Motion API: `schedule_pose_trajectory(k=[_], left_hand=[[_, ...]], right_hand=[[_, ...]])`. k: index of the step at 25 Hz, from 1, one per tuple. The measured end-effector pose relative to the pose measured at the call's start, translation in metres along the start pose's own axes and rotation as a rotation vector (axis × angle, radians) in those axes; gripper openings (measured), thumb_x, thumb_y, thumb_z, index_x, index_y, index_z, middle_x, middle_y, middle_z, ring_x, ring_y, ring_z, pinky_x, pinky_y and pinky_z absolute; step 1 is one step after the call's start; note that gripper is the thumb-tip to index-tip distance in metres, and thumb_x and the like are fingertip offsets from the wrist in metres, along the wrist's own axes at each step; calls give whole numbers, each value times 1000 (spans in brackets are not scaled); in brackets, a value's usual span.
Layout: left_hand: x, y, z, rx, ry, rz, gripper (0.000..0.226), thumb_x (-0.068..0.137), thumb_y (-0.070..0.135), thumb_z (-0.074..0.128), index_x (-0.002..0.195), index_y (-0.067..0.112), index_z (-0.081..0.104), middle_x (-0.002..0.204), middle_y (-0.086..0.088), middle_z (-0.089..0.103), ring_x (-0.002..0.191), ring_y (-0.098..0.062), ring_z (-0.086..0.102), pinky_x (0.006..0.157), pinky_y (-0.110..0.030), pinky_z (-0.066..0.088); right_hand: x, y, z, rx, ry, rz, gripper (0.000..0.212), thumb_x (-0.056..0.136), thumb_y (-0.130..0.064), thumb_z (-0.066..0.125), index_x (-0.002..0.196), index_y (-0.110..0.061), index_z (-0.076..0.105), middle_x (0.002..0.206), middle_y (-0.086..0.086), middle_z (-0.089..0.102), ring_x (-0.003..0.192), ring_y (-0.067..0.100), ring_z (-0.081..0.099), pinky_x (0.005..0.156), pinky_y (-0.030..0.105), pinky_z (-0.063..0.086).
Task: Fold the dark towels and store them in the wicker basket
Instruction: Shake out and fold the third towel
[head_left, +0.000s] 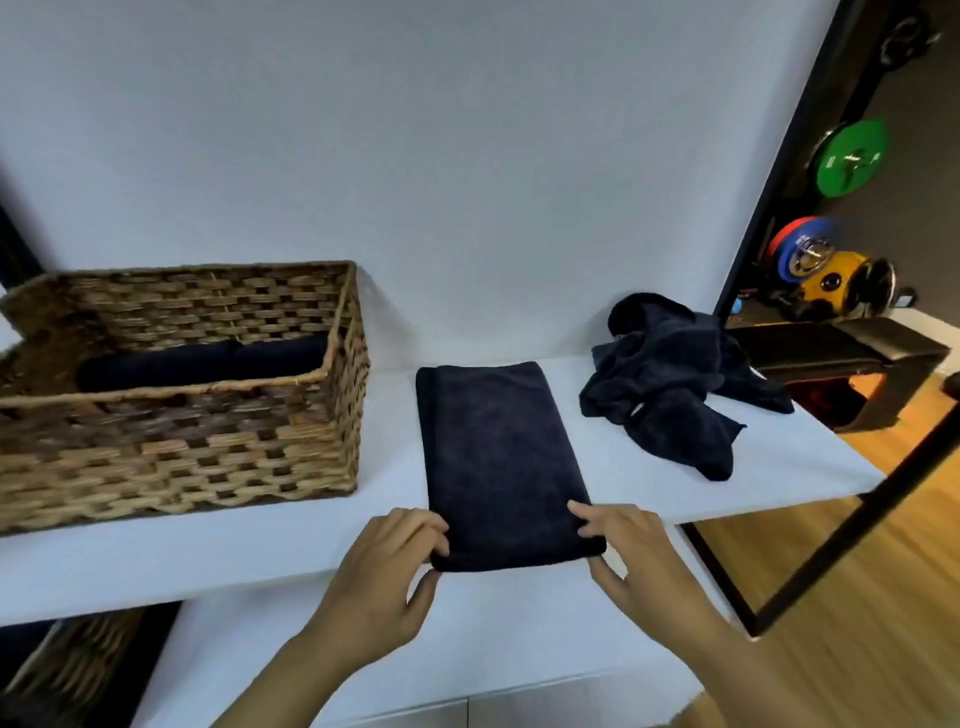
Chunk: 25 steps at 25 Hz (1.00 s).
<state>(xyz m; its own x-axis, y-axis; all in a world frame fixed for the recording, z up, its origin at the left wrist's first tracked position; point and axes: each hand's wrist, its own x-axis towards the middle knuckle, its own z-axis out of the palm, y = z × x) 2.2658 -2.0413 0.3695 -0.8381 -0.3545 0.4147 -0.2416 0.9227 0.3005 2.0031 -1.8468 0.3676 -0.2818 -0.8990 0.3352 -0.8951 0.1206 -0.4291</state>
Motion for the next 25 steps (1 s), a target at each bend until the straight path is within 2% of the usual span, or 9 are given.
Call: schedule_pose_trajectory(k=[3,5,7,9,13,15,18,22,25], left_hand=[[5,4,5,148,-1,25,43,79,31,77,119,25,60,127,7,57,116,-16,55,97,-25,40],[14,10,10,177,14,-1,47,74,27,84,117,22,66,124,4,61,114,-19,56,94,-31,47],[19,15,14,118,81,-56,29,80,26,82,105,22,70,110,9,64,103,-15,56,84,-31,52],[22,16,14,53,176,-188,19,93,42,64,95,24,69,95,15,60,92,-11,51,78,-29,45],[40,20,11,5,175,-561,44,95,60,42,81,26,66,85,19,49,91,-10,44,82,-29,29],[56,24,11,34,108,-717,39,96,57,49,89,25,70,92,18,51,99,-10,41,86,-31,26],[69,33,13,144,91,-812,23,94,48,56,97,27,64,102,13,52,107,-15,43,89,-36,28],[70,73,13,255,351,-352,21,84,22,69,104,24,62,112,6,59,110,-18,52,95,-37,34],[69,94,43,255,210,-90,33,82,15,74,115,16,71,119,2,68,118,-21,60,107,-37,40]], right_hand=[[5,-5,4,-136,37,-73,63,76,-7,82,131,-27,57,136,-16,55,114,6,44,92,33,51],[13,-5,7,-165,31,-69,61,74,-7,84,128,-24,63,131,-9,55,111,12,43,88,31,49],[20,-3,9,-106,41,-55,39,81,-12,81,117,-23,69,117,-15,51,103,10,42,85,28,46],[30,-1,5,-18,58,-6,9,93,-30,69,100,-23,68,102,-18,50,93,8,41,85,28,40],[55,-1,-2,18,-16,211,48,94,-60,39,75,-18,52,85,-11,48,86,14,40,84,31,32],[67,-8,-2,1,-43,325,44,95,-55,50,67,-20,45,84,-10,45,87,17,40,82,31,27],[79,-10,-2,29,-72,446,33,91,-49,63,77,-26,43,87,-11,46,90,16,43,82,33,25],[88,-14,-9,52,-105,483,32,86,-49,68,94,-30,43,93,-12,46,95,15,44,85,35,28],[88,-14,-12,27,-128,494,34,86,-53,67,96,-30,43,96,-11,46,99,16,43,87,37,29]])
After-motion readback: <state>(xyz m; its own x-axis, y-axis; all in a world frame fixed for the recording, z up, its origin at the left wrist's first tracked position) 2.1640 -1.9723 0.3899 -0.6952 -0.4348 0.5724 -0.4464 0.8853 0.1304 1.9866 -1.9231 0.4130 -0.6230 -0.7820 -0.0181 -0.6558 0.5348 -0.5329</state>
